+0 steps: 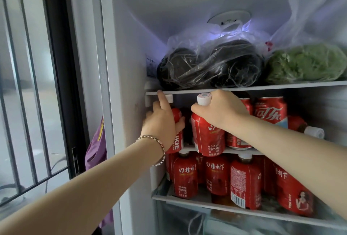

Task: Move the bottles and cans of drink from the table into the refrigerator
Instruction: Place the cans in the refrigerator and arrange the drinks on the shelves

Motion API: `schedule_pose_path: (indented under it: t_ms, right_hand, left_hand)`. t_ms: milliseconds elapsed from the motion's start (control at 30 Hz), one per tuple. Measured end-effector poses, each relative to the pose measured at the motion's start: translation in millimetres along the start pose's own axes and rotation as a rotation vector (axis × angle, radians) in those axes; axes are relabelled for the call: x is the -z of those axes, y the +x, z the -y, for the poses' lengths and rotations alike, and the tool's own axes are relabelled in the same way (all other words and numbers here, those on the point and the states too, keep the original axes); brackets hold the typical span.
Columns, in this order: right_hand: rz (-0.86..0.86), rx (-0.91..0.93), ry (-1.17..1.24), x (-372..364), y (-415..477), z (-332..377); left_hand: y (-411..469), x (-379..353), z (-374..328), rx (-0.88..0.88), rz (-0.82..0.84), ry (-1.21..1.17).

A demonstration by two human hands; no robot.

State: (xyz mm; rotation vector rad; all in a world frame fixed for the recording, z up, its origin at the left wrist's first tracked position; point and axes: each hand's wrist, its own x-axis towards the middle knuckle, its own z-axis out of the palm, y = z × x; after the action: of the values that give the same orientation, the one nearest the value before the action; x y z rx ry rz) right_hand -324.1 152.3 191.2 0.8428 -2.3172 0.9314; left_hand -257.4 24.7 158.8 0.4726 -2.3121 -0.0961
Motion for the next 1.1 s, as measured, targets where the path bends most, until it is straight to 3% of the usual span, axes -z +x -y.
schedule_pose_path:
  t_ms: [200, 467, 600, 900, 1000, 1100]
  right_hand:
    - [0.105, -0.082, 0.086, 1.3, 6.3, -1.7]
    - [0.087, -0.093, 0.094, -2.3, 7.3, -2.8]
    - [0.079, -0.09, 0.088, -1.9, 6.9, -1.9]
    - [0.029, -0.091, 0.077, -2.1, 0.6, -2.7]
    - [0.014, -0.088, 0.065, -0.2, -0.7, -4.3]
    - [0.006, -0.063, 0.067, -0.2, -1.4, -6.3]
  left_hand:
    - [1.5, 3.4, 8.8, 0.016, -0.015, -0.005]
    - [1.9, 5.5, 7.3, 0.001, -0.049, 0.056]
    - [0.7, -0.4, 6.0, 0.032, -0.05, -0.044]
    - [-9.5, -13.2, -1.8, 0.067, -0.139, -0.579]
    - [0.8, -6.6, 3.8, 0.2, -0.097, -0.747]
    - [3.6, -2.5, 17.2, 0.507, 0.068, -1.068]
